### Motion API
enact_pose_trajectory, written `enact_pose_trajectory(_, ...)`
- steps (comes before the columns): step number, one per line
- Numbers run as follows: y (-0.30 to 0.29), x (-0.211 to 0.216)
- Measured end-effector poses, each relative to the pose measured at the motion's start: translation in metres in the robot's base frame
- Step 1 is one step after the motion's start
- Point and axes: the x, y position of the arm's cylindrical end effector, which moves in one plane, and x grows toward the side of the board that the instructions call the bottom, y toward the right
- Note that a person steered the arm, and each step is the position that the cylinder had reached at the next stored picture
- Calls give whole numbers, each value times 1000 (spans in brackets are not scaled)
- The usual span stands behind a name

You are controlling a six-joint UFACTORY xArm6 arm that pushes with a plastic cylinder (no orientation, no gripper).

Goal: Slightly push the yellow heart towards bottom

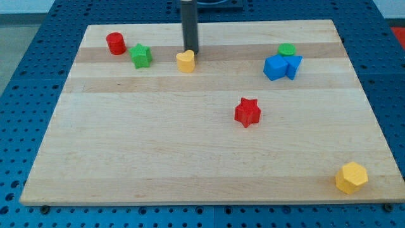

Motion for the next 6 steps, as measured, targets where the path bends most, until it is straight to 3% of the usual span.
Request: enact_pose_trajectory(6,-48,-14)
